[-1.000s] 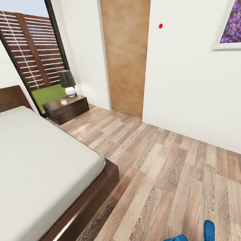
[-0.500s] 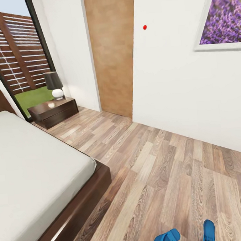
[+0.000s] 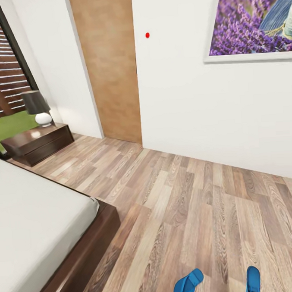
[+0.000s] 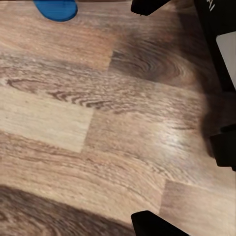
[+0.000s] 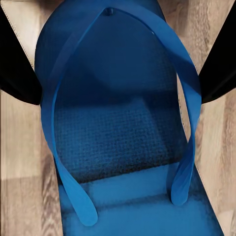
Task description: In the bedroom, move the book from the bed onto either nightstand, and place the two sandals side by side next to the bed.
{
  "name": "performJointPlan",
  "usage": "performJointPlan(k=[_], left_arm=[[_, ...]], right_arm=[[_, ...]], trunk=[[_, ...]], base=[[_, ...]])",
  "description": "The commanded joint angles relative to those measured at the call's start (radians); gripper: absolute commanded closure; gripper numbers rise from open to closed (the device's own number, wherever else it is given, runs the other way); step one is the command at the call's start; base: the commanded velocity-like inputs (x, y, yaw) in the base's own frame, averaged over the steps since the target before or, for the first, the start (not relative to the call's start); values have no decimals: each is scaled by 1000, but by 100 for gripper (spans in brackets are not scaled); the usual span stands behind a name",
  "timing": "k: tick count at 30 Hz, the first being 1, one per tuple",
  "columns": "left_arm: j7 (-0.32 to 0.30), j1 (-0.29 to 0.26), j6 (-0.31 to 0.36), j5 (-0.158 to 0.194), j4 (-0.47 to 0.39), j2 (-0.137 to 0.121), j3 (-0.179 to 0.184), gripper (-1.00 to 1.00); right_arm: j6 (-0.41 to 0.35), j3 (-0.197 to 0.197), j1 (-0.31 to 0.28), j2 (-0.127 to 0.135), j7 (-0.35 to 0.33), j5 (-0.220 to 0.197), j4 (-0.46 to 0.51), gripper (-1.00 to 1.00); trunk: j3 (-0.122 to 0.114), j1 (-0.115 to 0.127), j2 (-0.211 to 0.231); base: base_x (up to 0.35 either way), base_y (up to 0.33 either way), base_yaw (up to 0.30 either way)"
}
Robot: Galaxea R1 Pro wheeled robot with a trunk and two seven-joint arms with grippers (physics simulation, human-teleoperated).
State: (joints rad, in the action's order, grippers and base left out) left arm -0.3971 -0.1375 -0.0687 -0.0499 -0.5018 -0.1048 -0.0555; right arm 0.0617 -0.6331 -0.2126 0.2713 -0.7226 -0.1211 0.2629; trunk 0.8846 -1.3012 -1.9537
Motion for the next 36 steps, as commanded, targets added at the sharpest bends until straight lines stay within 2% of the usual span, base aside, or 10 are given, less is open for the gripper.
performJointPlan(k=[1, 36], left_arm=[[-6, 0, -3, -5, 0, 1, -6, -100], [-6, 0, -3, -5, 0, 1, -6, -100]], right_arm=[[1, 0, -1, 0, -5, -6, -2, 100], [1, 0, -1, 0, -5, -6, -2, 100]], trunk=[[1, 0, 0], [1, 0, 0]], base=[[0, 0, -300], [0, 0, -300]])
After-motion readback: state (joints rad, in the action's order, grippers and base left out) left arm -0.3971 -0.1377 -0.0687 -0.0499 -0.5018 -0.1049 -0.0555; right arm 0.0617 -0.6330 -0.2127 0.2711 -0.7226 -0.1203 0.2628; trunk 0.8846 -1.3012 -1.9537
